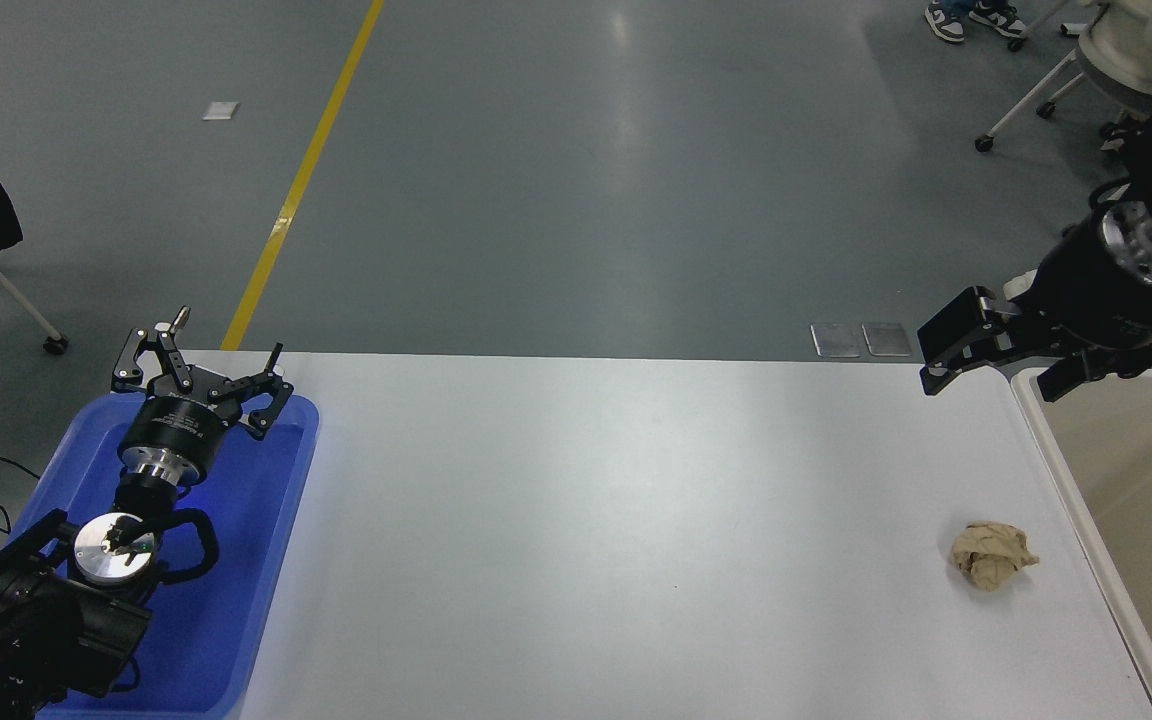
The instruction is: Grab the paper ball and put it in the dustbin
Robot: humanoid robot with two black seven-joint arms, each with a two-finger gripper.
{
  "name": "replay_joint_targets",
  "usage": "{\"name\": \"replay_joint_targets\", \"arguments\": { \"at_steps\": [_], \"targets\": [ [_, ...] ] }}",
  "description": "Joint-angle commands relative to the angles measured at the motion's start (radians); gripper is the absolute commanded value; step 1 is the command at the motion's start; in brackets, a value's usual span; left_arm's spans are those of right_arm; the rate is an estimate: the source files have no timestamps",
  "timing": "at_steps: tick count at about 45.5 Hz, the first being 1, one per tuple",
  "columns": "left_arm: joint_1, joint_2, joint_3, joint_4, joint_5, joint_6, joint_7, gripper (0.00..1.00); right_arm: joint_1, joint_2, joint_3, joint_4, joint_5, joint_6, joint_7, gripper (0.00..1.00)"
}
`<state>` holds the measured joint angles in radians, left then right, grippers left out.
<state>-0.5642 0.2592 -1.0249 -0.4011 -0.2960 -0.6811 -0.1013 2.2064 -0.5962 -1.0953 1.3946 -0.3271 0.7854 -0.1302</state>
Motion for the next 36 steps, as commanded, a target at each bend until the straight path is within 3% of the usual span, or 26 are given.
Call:
{"name": "replay_joint_targets", "arguments": {
  "at_steps": [1,16,36],
  "targets": [
    [0.0,0.0,0.0,0.001,0.0,0.0,0.0,1.0,-0.054,-0.013,0.002,-0.09,-0.041,0.0,0.001,1.0],
    [0.0,0.0,0.0,-0.001,0.0,0.0,0.0,1.0,-0.379,-0.016,0.107,-0.606,-0.04,0.0,0.003,1.0],
    [0.0,-0.001,0.0,0.001,0.0,0.0,0.0,1.0,-0.586,-0.037,0.25,-0.652,-0.023,-0.026,0.001,1.0]
  ]
}}
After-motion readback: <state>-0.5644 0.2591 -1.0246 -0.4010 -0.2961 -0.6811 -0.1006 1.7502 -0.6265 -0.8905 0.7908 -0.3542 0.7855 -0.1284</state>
